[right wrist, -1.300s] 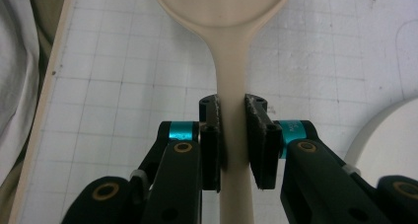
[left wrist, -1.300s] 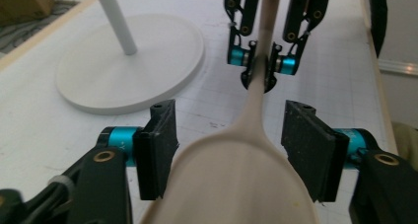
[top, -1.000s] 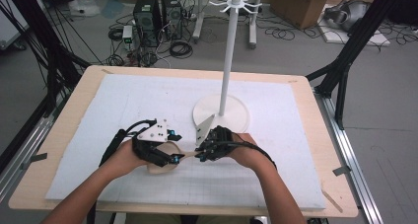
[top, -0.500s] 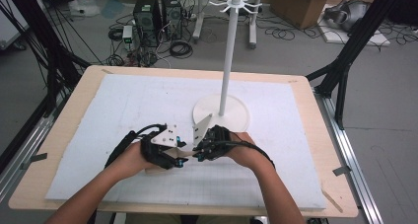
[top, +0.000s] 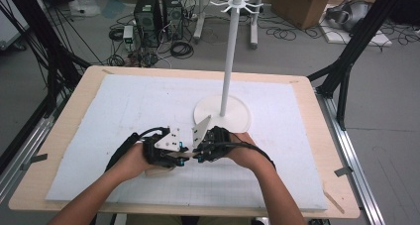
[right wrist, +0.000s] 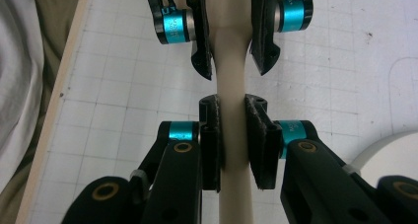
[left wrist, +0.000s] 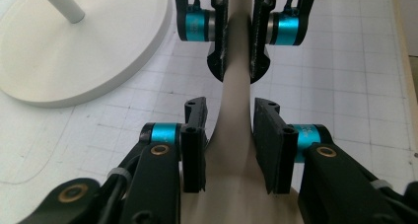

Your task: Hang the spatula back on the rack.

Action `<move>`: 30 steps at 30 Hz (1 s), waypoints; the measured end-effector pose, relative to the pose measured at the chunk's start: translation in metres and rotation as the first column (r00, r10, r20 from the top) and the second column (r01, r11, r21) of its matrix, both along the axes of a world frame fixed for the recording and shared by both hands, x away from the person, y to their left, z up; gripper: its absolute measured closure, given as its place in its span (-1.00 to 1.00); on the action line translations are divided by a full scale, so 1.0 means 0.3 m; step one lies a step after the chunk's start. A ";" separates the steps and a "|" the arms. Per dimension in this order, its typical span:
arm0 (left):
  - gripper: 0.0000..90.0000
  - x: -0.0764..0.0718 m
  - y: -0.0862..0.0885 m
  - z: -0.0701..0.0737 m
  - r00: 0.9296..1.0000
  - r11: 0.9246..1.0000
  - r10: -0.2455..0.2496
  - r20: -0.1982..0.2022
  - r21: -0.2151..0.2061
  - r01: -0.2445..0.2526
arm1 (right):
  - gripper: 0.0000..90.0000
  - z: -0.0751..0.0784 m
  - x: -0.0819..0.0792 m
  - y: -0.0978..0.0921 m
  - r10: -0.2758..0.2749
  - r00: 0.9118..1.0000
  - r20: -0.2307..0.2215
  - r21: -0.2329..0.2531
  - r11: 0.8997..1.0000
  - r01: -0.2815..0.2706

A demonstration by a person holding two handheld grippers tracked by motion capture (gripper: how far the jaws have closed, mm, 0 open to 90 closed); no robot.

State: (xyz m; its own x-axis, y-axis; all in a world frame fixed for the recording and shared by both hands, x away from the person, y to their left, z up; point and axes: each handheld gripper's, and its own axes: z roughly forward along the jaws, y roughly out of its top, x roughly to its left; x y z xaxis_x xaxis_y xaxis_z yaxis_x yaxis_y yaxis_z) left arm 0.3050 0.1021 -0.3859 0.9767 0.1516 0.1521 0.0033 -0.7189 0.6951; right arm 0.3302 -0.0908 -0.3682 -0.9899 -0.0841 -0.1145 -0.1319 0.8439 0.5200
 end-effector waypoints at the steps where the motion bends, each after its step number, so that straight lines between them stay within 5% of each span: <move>1: 0.53 -0.001 -0.002 -0.001 1.000 1.000 -0.003 0.003 0.008 0.003 | 0.73 0.001 -0.003 0.003 0.006 1.000 0.005 -0.006 1.000 -0.006; 7: 0.58 -0.006 -0.009 -0.006 1.000 1.000 -0.011 -0.005 0.026 0.011 | 0.73 0.007 -0.019 0.024 0.027 0.999 0.037 -0.056 0.998 -0.025; 12: 0.60 -0.009 -0.001 0.004 1.000 1.000 0.001 -0.004 -0.002 -0.001 | 0.72 0.014 -0.023 0.028 0.031 0.998 0.049 -0.054 0.998 -0.029; 14: 0.61 -0.010 0.001 0.007 1.000 1.000 0.012 -0.003 0.007 -0.012 | 0.58 0.021 -0.023 0.027 0.029 0.998 0.064 -0.059 0.998 -0.025; 18: 0.63 -0.008 0.014 0.000 0.999 0.999 0.047 -0.015 -0.002 -0.047 | 0.36 0.046 -0.021 -0.001 -0.027 0.994 0.110 -0.002 1.000 0.028; 25: 0.63 0.004 0.060 -0.003 0.992 0.990 0.121 -0.048 -0.071 -0.124 | 0.03 0.105 -0.050 -0.091 -0.176 0.964 0.200 0.141 0.979 0.150; 26: 0.63 0.005 0.065 -0.004 0.990 0.987 0.134 -0.053 -0.084 -0.138 | -0.06 0.112 -0.053 -0.111 -0.218 0.952 0.214 0.187 0.966 0.179; 27: 0.63 0.008 0.082 -0.005 0.986 0.981 0.158 -0.056 -0.108 -0.163 | -0.08 0.119 -0.061 -0.158 -0.294 0.937 0.188 0.273 0.932 0.238; 28: 0.63 0.008 0.082 -0.005 0.986 0.981 0.158 -0.056 -0.108 -0.163 | -0.08 0.119 -0.061 -0.158 -0.294 0.937 0.188 0.273 0.932 0.238; 29: 0.63 0.009 0.087 -0.005 0.984 0.978 0.167 -0.057 -0.114 -0.173 | -0.09 0.116 -0.070 -0.201 -0.368 0.913 0.179 0.338 0.894 0.294; 30: 0.63 0.012 0.097 -0.006 0.981 0.974 0.185 -0.059 -0.124 -0.192 | -0.09 0.111 -0.076 -0.219 -0.398 0.903 0.163 0.358 0.877 0.321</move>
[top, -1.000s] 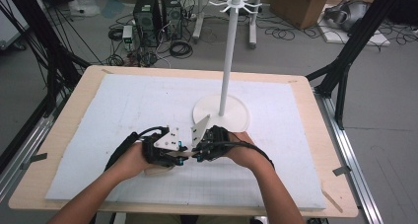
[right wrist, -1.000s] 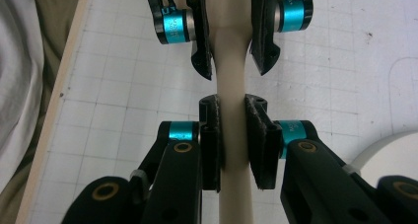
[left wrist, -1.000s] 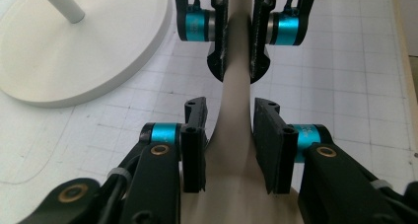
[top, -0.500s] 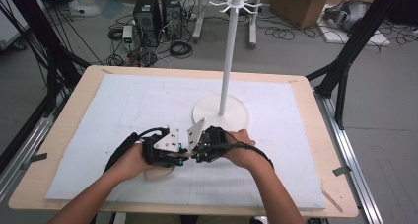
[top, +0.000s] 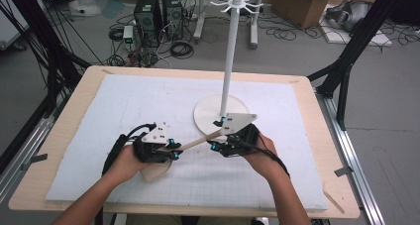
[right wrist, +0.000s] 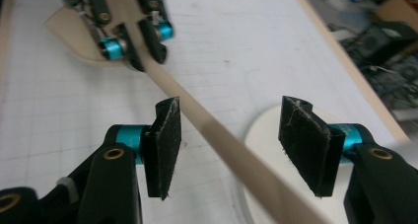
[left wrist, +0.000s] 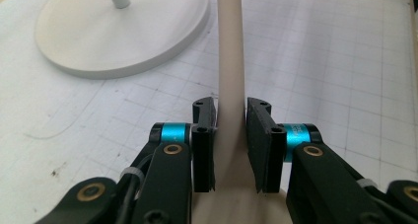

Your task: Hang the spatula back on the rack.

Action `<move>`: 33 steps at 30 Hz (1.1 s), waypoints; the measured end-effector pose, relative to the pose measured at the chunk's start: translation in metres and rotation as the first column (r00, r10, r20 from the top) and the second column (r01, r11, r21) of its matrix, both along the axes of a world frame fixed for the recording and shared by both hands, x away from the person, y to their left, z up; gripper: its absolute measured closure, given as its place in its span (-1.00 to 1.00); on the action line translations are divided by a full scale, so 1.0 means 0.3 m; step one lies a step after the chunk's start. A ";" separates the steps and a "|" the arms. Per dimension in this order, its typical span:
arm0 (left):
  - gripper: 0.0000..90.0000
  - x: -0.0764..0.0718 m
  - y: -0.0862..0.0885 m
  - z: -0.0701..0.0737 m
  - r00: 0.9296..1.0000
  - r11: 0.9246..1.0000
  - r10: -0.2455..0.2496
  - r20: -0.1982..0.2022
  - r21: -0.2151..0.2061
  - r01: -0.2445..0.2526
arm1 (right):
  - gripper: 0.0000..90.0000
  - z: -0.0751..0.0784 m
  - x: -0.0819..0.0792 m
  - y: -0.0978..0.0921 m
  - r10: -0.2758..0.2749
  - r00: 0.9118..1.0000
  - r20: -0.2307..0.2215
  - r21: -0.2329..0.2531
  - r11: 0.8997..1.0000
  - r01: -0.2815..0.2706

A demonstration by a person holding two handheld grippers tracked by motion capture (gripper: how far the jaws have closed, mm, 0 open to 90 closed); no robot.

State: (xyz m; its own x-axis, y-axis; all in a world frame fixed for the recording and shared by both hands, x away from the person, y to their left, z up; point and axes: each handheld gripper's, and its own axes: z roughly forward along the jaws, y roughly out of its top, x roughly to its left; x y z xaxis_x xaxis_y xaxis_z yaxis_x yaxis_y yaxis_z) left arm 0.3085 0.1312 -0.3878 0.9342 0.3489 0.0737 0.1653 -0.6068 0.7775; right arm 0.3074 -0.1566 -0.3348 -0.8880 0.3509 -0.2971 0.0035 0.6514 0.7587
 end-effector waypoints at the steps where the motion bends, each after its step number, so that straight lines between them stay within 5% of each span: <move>1: 0.63 0.000 0.000 0.000 1.000 1.000 0.000 0.000 0.000 0.000 | -0.09 -0.006 -0.004 -0.018 -0.022 1.000 0.000 0.019 1.000 0.022; 7: 0.64 0.003 0.016 -0.004 0.999 0.999 0.044 0.003 -0.022 -0.044 | -0.09 -0.042 -0.006 -0.083 -0.137 0.990 -0.040 0.093 0.986 0.140; 8: 0.64 0.001 0.017 -0.005 0.998 0.998 0.055 0.002 -0.026 -0.055 | -0.10 -0.058 -0.001 -0.102 -0.182 0.980 -0.078 0.132 0.973 0.191; 16: 0.65 -0.001 0.036 -0.009 0.996 0.994 0.093 0.010 -0.058 -0.092 | -0.11 -0.084 0.003 -0.127 -0.270 0.956 -0.118 0.195 0.937 0.289; 17: 0.65 -0.003 0.037 -0.008 0.996 0.993 0.094 0.010 -0.070 -0.093 | -0.18 -0.098 0.015 -0.130 -0.287 0.943 -0.166 0.203 0.926 0.317; 18: 0.65 -0.005 0.038 -0.007 0.996 0.993 0.092 0.011 -0.076 -0.091 | -0.18 -0.098 0.015 -0.130 -0.287 0.943 -0.166 0.203 0.926 0.317; 21: 0.65 -0.015 0.033 -0.005 0.996 0.992 0.085 0.014 -0.098 -0.083 | -0.34 -0.126 0.039 -0.119 -0.293 0.924 -0.244 0.248 0.903 0.352; 22: 0.65 -0.019 0.030 -0.004 0.996 0.991 0.085 0.014 -0.101 -0.083 | -0.34 -0.126 0.039 -0.119 -0.293 0.924 -0.244 0.248 0.903 0.352; 24: 0.65 -0.024 0.023 -0.003 0.997 0.993 0.072 0.022 -0.094 -0.069 | -0.39 -0.125 0.045 -0.112 -0.273 0.924 -0.267 0.312 0.883 0.351; 25: 0.65 -0.027 0.018 -0.002 0.997 0.993 0.068 0.023 -0.096 -0.065 | -0.43 -0.120 0.050 -0.105 -0.268 0.925 -0.268 0.363 0.862 0.355; 27: 0.66 -0.033 0.007 0.002 0.997 0.994 0.064 0.032 -0.090 -0.060 | -0.44 -0.114 0.053 -0.102 -0.265 0.923 -0.279 0.404 0.840 0.363; 33: 0.67 -0.039 -0.013 0.014 0.996 0.995 0.059 0.061 -0.078 -0.054 | -0.44 -0.095 0.066 -0.089 -0.271 0.921 -0.281 0.440 0.816 0.375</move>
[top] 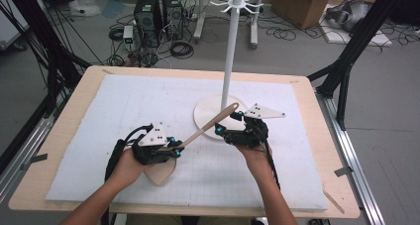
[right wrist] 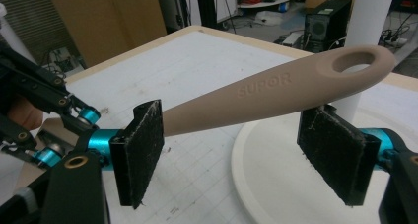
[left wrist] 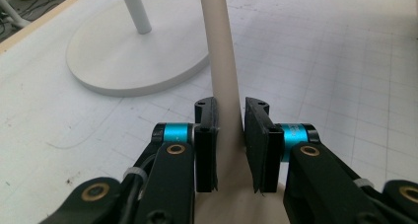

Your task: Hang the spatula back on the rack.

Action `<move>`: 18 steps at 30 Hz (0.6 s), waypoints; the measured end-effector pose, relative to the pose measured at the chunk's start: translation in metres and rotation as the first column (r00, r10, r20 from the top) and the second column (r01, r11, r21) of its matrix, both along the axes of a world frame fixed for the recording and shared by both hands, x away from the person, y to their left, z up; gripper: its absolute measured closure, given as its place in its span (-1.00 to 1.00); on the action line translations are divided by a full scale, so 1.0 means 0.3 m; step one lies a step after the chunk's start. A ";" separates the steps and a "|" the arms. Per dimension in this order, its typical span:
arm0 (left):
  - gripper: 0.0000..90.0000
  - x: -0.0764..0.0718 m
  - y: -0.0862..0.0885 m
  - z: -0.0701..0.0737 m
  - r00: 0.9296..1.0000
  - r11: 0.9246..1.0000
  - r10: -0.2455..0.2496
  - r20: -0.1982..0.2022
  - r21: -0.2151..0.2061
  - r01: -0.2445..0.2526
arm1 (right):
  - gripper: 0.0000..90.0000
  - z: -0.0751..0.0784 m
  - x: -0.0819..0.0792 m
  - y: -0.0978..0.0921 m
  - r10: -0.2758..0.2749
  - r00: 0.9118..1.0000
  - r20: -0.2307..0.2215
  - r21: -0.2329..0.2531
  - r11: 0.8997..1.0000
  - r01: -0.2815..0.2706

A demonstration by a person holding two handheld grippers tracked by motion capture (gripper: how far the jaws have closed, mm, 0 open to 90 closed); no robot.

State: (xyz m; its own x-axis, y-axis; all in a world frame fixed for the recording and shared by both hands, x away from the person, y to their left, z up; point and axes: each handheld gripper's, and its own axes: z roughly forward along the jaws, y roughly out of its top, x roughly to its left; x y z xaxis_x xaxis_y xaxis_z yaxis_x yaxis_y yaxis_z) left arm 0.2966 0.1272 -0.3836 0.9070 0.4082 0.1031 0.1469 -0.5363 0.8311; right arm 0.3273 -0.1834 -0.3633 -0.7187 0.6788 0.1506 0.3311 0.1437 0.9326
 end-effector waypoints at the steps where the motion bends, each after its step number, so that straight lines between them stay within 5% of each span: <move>1: 0.67 0.000 -0.001 0.002 1.000 1.000 0.002 0.001 -0.001 -0.002 | -0.44 0.000 0.000 0.000 0.000 1.000 0.000 0.000 1.000 0.000; 10: 0.68 -0.004 -0.023 0.007 1.000 1.000 0.017 0.009 0.007 -0.017 | -0.02 0.046 0.000 0.040 0.032 0.999 -0.003 0.070 0.997 -0.032; 18: 0.69 -0.014 -0.018 0.018 0.999 1.000 0.020 0.029 -0.008 -0.020 | 0.23 0.093 -0.021 0.063 0.103 0.993 0.050 0.118 0.987 -0.108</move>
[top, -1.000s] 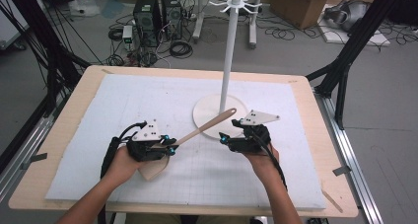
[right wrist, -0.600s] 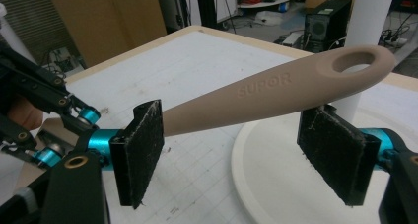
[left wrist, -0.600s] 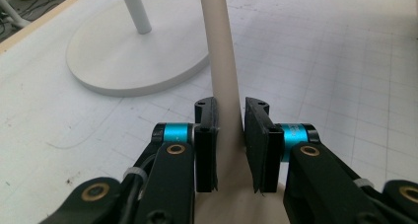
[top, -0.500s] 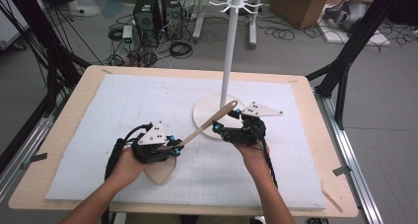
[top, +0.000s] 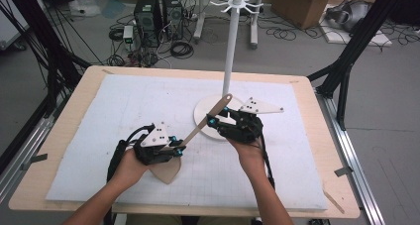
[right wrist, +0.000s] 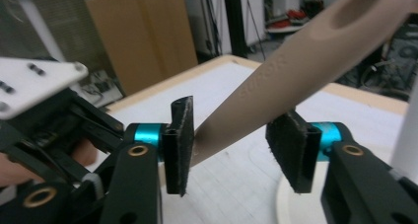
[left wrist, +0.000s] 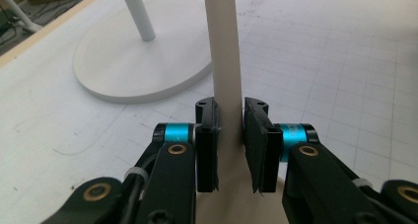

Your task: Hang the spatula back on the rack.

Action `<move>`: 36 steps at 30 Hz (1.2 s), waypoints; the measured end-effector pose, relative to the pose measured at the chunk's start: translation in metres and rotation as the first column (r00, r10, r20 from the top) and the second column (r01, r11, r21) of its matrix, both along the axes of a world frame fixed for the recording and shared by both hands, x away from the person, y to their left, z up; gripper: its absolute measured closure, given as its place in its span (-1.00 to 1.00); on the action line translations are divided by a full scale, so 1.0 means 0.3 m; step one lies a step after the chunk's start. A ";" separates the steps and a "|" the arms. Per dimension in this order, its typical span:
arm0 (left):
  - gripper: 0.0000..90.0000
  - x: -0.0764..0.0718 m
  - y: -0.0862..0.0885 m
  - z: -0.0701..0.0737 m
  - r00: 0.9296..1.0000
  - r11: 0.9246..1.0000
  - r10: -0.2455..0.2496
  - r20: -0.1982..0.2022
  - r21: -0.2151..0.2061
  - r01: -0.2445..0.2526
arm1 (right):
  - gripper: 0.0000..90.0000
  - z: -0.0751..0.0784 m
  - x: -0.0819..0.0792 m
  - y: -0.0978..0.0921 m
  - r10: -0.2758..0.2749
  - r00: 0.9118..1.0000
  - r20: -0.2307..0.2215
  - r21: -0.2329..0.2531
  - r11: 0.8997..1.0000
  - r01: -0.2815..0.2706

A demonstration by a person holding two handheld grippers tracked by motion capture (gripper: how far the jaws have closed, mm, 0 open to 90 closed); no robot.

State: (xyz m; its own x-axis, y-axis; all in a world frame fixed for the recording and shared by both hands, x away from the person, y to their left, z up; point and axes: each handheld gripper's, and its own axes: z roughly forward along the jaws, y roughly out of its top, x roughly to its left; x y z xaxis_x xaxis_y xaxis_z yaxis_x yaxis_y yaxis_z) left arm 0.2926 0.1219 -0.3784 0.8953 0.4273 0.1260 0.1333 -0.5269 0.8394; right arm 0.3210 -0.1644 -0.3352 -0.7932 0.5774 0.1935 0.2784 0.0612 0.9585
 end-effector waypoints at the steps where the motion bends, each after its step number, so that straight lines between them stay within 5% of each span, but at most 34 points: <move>1: 0.69 -0.002 0.001 0.003 1.000 1.000 0.003 0.003 -0.001 -0.003 | 0.25 0.007 -0.002 0.002 0.006 1.000 0.004 0.009 1.000 -0.006; 9: 0.69 -0.007 0.001 0.025 1.000 1.000 0.016 0.021 -0.025 -0.016 | 0.34 0.065 -0.005 0.034 0.034 0.998 0.044 0.024 0.999 -0.035; 15: 0.69 -0.013 0.002 0.034 0.999 0.998 0.016 0.035 -0.057 -0.014 | 0.52 0.114 -0.014 0.060 0.108 0.993 0.050 0.057 0.992 -0.111; 25: 0.65 -0.012 0.008 0.042 0.999 0.990 -0.013 0.047 -0.141 0.019 | 0.66 0.182 -0.037 0.095 0.230 0.970 0.083 0.068 0.969 -0.236; 31: 0.35 0.004 0.021 0.050 0.999 0.975 -0.028 0.028 -0.222 0.033 | 0.66 0.193 -0.052 0.102 0.260 0.959 0.113 0.027 0.964 -0.264; 33: 0.31 0.012 0.031 0.063 0.998 0.959 -0.064 0.023 -0.275 0.068 | 0.66 0.200 -0.056 0.105 0.291 0.949 0.125 0.012 0.956 -0.294; 36: 0.31 0.013 0.034 0.074 0.995 0.948 -0.098 0.031 -0.302 0.103 | 0.66 0.215 -0.060 0.109 0.333 0.933 0.136 0.003 0.942 -0.336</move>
State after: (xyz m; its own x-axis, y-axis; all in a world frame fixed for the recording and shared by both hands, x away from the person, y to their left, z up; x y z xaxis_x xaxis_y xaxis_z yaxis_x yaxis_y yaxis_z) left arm 0.2964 0.1321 -0.3561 0.9347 0.3551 0.0189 0.0786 -0.2581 0.9629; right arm 0.3029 -0.1317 -0.2706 -0.9589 0.2705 0.0861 0.1178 0.1033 0.9876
